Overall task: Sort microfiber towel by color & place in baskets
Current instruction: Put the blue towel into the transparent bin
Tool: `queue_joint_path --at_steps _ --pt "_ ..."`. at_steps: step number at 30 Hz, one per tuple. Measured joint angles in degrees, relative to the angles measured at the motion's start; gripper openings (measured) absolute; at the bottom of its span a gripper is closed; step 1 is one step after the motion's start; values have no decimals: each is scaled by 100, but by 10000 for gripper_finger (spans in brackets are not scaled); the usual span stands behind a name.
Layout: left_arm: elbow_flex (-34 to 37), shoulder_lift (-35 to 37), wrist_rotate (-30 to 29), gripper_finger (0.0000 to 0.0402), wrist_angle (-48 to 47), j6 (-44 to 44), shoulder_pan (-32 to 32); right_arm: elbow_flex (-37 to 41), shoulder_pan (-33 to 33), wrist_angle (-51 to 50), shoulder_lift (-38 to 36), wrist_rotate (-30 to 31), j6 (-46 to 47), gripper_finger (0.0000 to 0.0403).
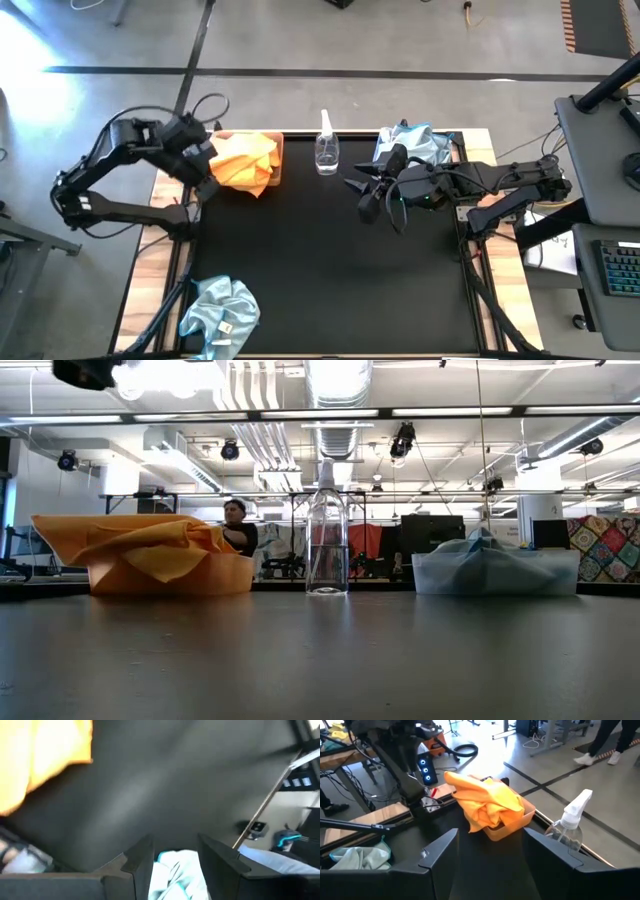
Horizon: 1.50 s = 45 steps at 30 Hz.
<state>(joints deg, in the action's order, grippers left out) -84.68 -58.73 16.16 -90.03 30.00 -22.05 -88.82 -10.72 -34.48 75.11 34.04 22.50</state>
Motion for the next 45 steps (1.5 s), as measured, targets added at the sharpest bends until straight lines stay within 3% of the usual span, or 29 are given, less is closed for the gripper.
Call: queue_joint_path --at_steps 12,21,27,31,36,45 --pt "1769 161 -159 135 187 2039 1879 0 -2 -616 0 -9 2 210" --pt "2965 -81 620 135 1672 3177 3294 0 -2 -1010 0 -17 2 210" --pt "3235 -288 596 135 2897 3927 4079 0 -2 -1044 0 -17 2 210" --pt "3224 -548 253 135 3139 4262 4540 0 -2 -1047 0 -20 2 210" --pt "3217 -1000 238 135 3572 4548 4980 0 -2 -1062 0 -200 2 210" --pt "3213 -2148 606 135 3959 4756 5553 0 -2 -1075 0 -459 2 210"
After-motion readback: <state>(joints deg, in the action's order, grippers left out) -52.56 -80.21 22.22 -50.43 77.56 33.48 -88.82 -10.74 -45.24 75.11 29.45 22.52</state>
